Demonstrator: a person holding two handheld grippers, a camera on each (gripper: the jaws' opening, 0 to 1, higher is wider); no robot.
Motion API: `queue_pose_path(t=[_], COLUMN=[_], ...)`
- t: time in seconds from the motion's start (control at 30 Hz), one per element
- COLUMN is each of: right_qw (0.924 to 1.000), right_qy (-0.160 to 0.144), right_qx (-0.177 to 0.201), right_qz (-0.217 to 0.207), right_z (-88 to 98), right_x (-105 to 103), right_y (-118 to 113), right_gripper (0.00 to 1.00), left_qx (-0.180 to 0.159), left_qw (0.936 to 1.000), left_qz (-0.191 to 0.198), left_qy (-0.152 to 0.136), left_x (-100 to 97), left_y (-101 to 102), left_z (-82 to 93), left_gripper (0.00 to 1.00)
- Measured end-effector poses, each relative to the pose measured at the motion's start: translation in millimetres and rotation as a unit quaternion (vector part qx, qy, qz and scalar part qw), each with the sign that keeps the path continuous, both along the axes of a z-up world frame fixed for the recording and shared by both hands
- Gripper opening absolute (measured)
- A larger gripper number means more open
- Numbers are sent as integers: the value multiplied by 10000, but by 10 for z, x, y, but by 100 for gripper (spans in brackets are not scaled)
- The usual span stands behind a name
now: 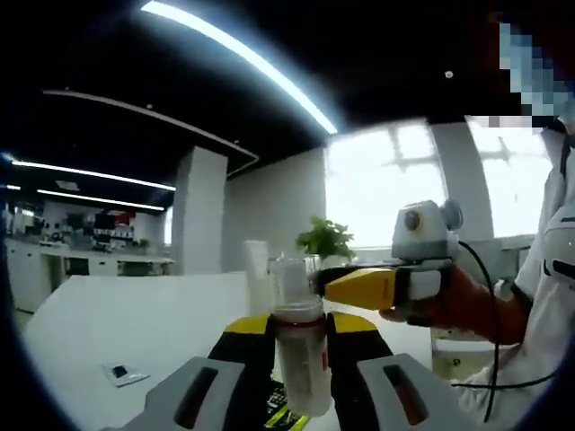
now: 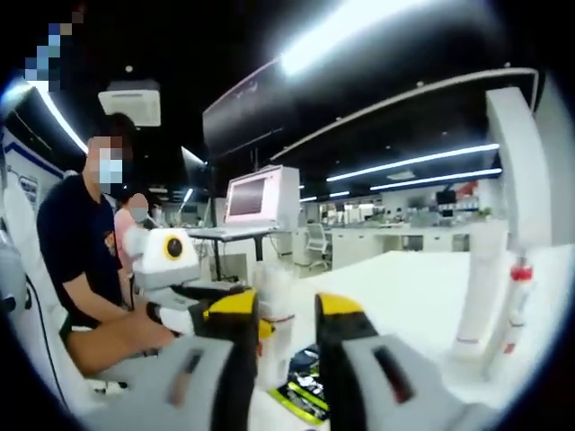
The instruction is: Arrange the skincare products in the storage area until every visible bottle or jar stands upright without overlapping.
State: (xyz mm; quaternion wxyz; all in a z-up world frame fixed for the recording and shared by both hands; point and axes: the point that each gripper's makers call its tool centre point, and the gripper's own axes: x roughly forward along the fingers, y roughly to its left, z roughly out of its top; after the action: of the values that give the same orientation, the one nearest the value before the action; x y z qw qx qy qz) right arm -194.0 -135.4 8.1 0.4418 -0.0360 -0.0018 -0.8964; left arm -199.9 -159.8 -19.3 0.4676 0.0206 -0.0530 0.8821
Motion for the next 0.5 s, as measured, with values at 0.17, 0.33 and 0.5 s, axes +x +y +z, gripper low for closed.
queue_pose_path(t=[0.17,0.33,0.5], right_qw=[9998,9994,9980], right_qy=[58,148,305], right_qx=[90,218,495], right_qz=[-153,-230,-264], right_z=[-30,-74,-148], right_x=[-17,-21,6], right_y=[226,365,458], right_gripper=[22,22,24], left_qx=[-70,-205,-288], left_qw=[10000,9998,9995], left_qz=[-10,71,126], left_qy=[-62,17,66], left_x=[-24,-93,-170], left_y=[44,100,177], left_z=[13,43,24], left_gripper=[22,22,22])
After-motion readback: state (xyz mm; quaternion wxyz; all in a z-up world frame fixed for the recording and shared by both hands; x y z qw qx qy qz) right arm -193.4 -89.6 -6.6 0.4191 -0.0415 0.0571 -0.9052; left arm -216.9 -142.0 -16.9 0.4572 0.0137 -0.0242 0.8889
